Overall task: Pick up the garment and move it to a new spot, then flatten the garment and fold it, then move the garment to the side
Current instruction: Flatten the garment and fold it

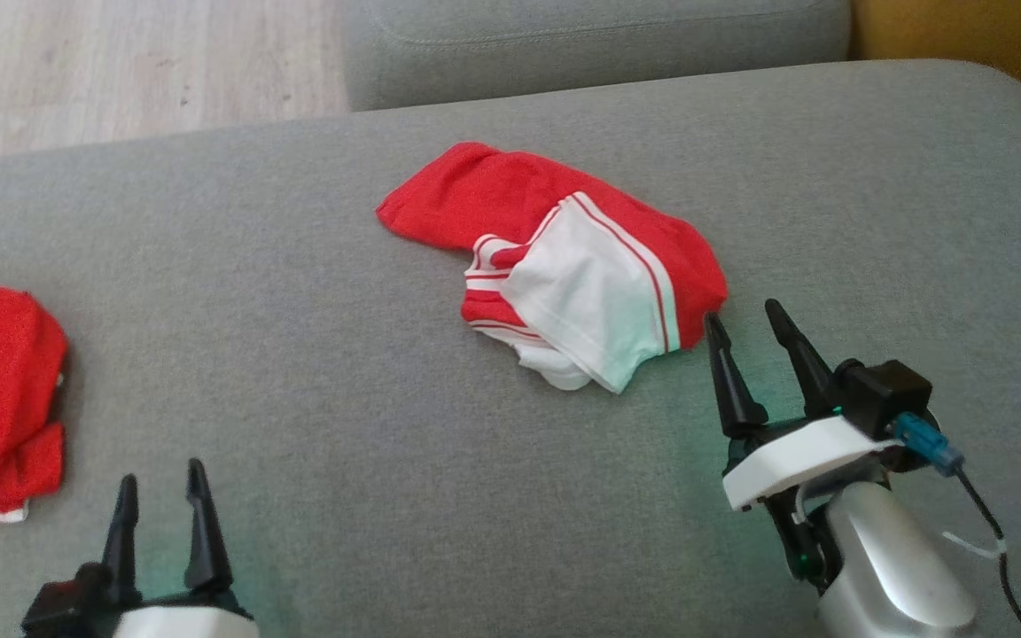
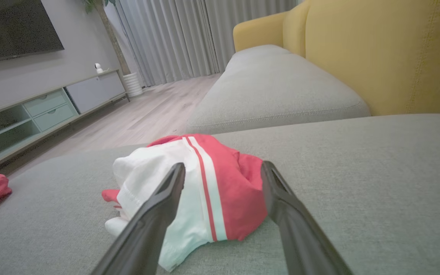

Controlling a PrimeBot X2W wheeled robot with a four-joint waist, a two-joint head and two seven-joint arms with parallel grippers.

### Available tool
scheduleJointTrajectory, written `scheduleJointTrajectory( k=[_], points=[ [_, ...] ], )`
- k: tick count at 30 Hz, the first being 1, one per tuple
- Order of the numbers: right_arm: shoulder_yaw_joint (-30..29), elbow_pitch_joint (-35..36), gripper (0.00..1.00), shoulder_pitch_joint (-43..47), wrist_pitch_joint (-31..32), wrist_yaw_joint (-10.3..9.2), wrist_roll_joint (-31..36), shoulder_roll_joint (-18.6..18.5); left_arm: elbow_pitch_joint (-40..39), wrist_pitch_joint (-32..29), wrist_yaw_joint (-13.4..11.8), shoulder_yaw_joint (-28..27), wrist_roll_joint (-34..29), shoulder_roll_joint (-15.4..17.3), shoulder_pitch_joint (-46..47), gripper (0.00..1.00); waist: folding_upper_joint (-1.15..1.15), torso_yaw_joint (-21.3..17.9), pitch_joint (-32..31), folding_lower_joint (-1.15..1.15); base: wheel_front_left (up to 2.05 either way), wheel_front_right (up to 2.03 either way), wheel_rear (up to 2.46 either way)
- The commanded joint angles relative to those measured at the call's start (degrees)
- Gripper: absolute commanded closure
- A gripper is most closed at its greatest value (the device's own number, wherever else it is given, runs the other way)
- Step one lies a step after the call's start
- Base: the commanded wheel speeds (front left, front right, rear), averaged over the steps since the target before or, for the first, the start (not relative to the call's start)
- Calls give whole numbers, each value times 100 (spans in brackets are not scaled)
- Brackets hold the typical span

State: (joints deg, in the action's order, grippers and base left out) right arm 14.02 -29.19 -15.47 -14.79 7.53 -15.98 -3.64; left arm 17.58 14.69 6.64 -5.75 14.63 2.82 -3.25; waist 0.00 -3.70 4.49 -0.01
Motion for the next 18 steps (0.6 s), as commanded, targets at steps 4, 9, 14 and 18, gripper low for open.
scheduleJointTrajectory(
  k=[4, 9, 14, 18],
  points=[
    [285, 65, 0, -254, -21, -4, 88, 76, -134, 30, 50, 152, 157, 8, 341, 0, 0, 245, 163, 1, 0, 0, 0],
    [743, -112, 0, -711, -21, -4, -42, 76, -27, 30, 57, 544, 357, 7, 504, 0, 0, 593, 349, 1, 0, 0, 0],
    [921, -927, 0, -1268, -21, -4, 8, 76, 137, 30, 67, 1002, 616, 7, 585, 0, 0, 1196, 476, 1, 0, 0, 0],
    [681, -1480, 0, -1519, -21, -4, 310, 76, 162, 30, 72, 1269, 668, 7, 693, 0, 0, 1495, 635, 1, 0, 0, 0]
  ],
)
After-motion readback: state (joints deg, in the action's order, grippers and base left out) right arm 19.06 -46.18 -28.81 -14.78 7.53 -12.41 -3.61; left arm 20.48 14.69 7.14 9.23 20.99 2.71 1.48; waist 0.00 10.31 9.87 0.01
